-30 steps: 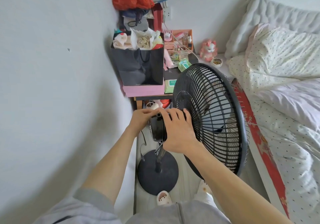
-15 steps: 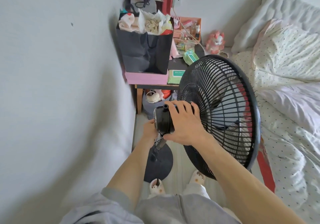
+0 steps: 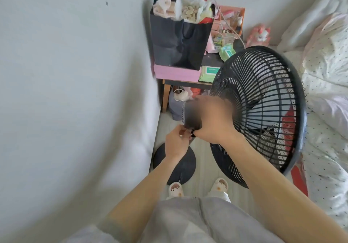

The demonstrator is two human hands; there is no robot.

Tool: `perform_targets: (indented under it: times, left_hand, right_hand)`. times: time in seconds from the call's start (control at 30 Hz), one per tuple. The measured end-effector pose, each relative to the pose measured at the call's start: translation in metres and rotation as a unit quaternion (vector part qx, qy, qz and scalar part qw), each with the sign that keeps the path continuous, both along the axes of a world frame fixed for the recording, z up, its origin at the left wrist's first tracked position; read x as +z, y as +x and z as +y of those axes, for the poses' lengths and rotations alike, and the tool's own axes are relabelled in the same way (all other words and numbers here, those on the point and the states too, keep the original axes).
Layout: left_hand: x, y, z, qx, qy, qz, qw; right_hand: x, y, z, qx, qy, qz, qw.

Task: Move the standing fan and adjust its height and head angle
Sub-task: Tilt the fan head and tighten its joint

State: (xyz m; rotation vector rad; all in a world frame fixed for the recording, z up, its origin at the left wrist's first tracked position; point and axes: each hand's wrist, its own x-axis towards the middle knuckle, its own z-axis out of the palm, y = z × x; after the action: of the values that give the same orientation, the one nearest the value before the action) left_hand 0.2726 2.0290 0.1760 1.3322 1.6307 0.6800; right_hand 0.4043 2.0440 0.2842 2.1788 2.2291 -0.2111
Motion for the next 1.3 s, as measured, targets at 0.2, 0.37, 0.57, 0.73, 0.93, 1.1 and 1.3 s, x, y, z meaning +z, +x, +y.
perform_targets:
  times: [0.2, 0.37, 0.57, 0.73, 0.93, 1.1, 1.3]
  left_hand:
    - [0.024, -0.004, -0.018, -0.136, 0.072, 0.127, 0.98]
    - [0.064, -0.016, -0.005, -0.271, 0.036, 0.152, 0.95]
    - [0.113, -0.019, 0.023, -0.396, -0.068, 0.18, 0.898]
    - [0.151, -0.017, 0.051, -0.453, -0.057, 0.177, 0.872]
    - [0.189, -0.005, 0.105, -0.525, -0.023, 0.244, 0.815]
    - [0.202, 0.01, 0.145, -0.527, 0.008, 0.273, 0.804]
    - [0.159, 0.014, 0.165, -0.406, 0.086, 0.204, 0.887]
  right_hand:
    - [0.0, 0.002, 0.0, 0.006, -0.008, -0.013, 1.0]
    - [0.002, 0.003, 0.001, 0.044, -0.015, -0.04, 0.998]
    - [0.004, -0.003, -0.001, 0.061, -0.015, -0.04, 0.997]
    - [0.002, -0.004, -0.003, 0.063, -0.002, -0.021, 0.998]
    - [0.005, 0.001, 0.0, 0.057, -0.011, 0.019, 0.998]
    - [0.006, 0.001, 0.006, 0.039, -0.026, 0.046, 0.998]
    - [0.0, 0.013, 0.004, 0.018, 0.001, 0.084, 0.996]
